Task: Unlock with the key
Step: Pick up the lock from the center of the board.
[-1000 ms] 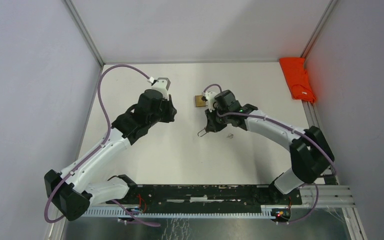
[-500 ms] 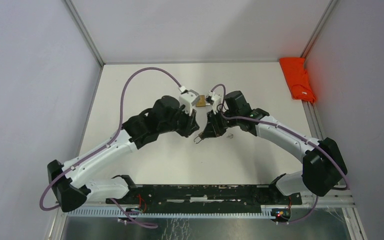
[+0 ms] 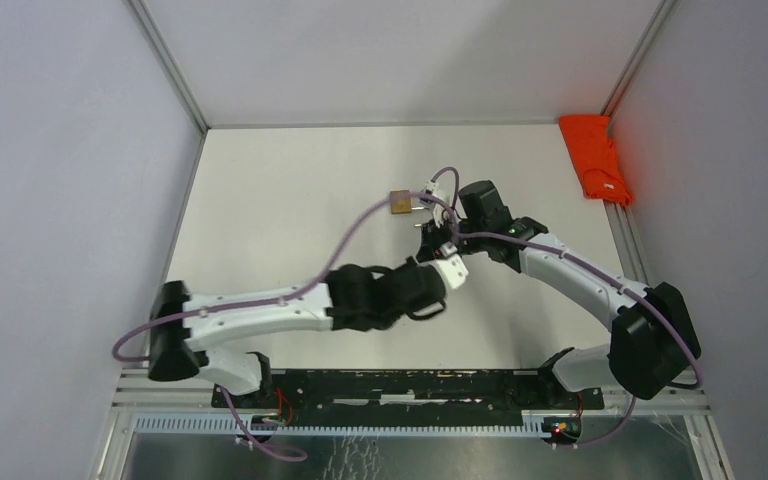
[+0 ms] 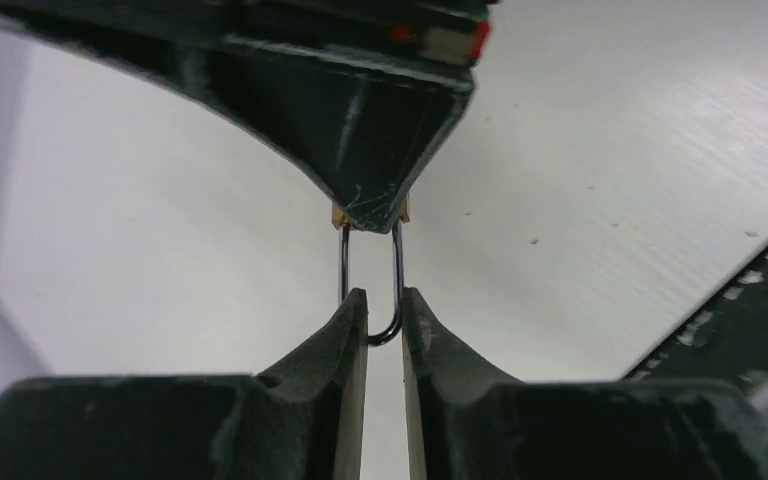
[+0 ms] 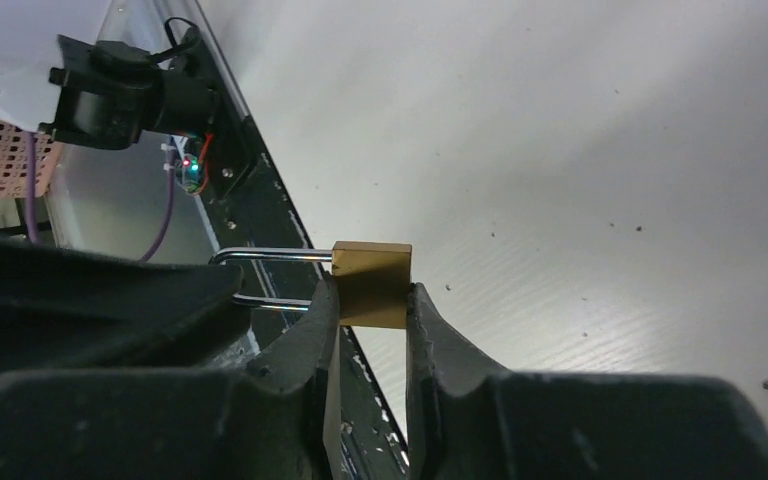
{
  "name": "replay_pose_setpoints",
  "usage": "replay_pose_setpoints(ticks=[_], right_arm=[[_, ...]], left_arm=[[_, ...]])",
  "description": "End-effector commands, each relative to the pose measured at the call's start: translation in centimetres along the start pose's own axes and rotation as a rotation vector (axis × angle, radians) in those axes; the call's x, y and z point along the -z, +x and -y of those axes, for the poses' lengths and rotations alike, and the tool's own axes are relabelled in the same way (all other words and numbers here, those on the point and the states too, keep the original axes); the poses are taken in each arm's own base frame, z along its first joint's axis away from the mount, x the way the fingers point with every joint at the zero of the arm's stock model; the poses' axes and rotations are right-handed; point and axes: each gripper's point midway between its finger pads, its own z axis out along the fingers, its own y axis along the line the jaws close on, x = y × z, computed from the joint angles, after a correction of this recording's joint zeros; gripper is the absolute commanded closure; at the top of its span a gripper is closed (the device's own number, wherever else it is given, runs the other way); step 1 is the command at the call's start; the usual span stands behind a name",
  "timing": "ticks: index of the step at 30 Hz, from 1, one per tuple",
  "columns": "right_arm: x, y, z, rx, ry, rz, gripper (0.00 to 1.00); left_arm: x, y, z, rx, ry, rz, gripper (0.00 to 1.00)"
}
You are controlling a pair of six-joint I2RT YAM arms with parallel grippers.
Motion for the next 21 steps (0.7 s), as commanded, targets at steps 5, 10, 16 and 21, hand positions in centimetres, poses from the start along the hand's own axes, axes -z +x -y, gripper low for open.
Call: replay_pose_setpoints(ticks=[5, 10, 16, 21], right_arm=[[0.6, 0.7, -1.2, 0.007, -0.057, -0.004, 1.00], [0.6, 0.5, -1.4, 0.005, -0.067, -0.001, 1.00], [0.5, 0.7, -1.5, -0.001, -0.083, -0.015, 1.00], [0.8, 0.9, -1.6, 0.014, -0.083, -0.039, 1.00]], left_arm=[[0.8, -0.1, -3.9, -0.258, -0.433, -0.094, 0.75], [1.4, -0.6, -3.0, -0.335, -0.433, -0.091, 0.65], [0.5, -0.7, -0.6, -0.414, -0.436, -0.118, 0.61], [0.5, -1.0, 0.3, -0.442, -0.414, -0.126, 0.60]])
